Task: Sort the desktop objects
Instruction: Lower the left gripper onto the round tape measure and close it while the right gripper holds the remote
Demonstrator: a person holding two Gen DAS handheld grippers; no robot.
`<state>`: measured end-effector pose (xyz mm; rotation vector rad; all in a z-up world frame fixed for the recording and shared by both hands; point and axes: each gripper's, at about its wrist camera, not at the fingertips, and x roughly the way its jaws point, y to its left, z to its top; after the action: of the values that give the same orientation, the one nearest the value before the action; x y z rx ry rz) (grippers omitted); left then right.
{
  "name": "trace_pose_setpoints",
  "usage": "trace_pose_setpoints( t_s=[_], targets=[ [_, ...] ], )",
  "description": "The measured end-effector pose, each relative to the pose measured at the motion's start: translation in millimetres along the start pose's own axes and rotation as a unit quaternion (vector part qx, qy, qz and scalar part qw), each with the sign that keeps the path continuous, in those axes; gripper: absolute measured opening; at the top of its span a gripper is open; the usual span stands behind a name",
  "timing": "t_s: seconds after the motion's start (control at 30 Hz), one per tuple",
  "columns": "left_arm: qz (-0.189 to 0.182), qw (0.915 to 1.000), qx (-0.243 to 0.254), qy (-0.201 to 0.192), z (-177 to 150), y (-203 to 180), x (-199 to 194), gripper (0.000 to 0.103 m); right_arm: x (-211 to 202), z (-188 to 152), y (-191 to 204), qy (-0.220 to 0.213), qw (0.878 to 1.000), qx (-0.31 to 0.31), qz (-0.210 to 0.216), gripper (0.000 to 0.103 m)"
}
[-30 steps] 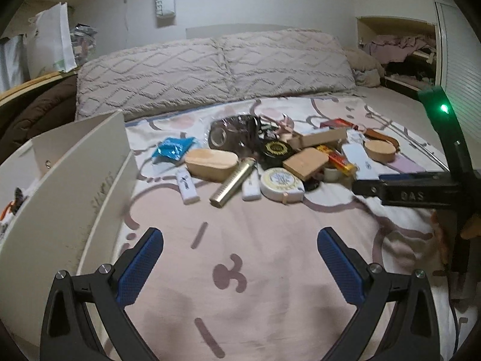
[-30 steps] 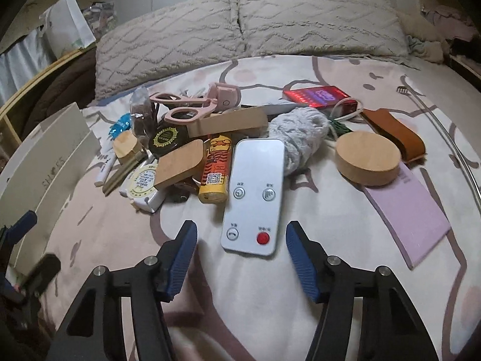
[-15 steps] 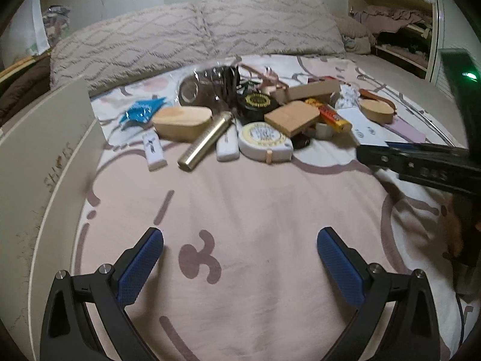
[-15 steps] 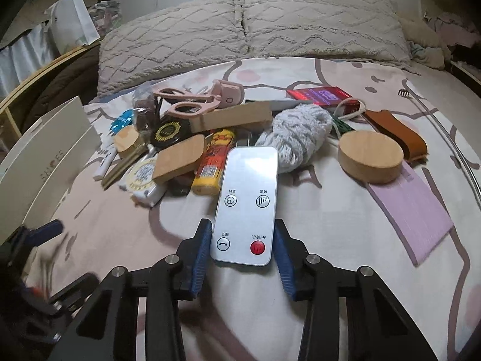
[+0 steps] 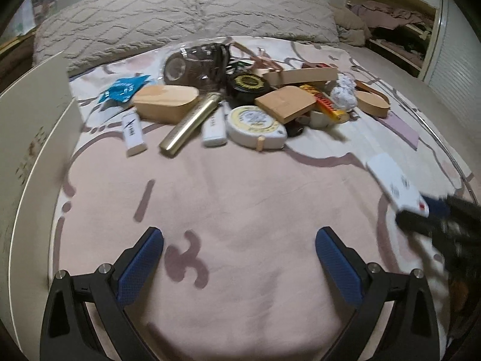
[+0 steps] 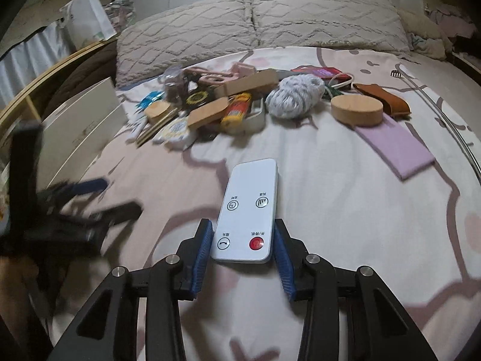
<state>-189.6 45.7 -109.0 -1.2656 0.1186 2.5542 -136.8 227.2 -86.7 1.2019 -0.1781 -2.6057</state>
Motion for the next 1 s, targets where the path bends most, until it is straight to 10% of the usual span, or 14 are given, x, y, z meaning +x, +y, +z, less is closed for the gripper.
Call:
trace_pose_setpoints(
  t_s=[0.47, 0.7, 1.0],
  targets=[
    [-0.014, 0.9974, 0.056, -0.042, 84.1, -18.4, 26.7, 0.086, -0.6, -8.3, -11.0, 0.000, 0.998, 0.034, 0.044, 0.042],
    [-0.019, 0.9932, 0.114, -0.016, 83.8, -33.6, 60.2, 0.086, -0.8, -8.6, -5.5, 0.001, 0.997, 0.021, 0.077, 0.067],
    [-0.065, 0.9912, 0.113, -0.021, 78.3, -34.9, 57.5, 0.087, -1.5, -7.4, -11.5, -0.003, 0.993, 0.039, 0.109, 0.076]
  ],
)
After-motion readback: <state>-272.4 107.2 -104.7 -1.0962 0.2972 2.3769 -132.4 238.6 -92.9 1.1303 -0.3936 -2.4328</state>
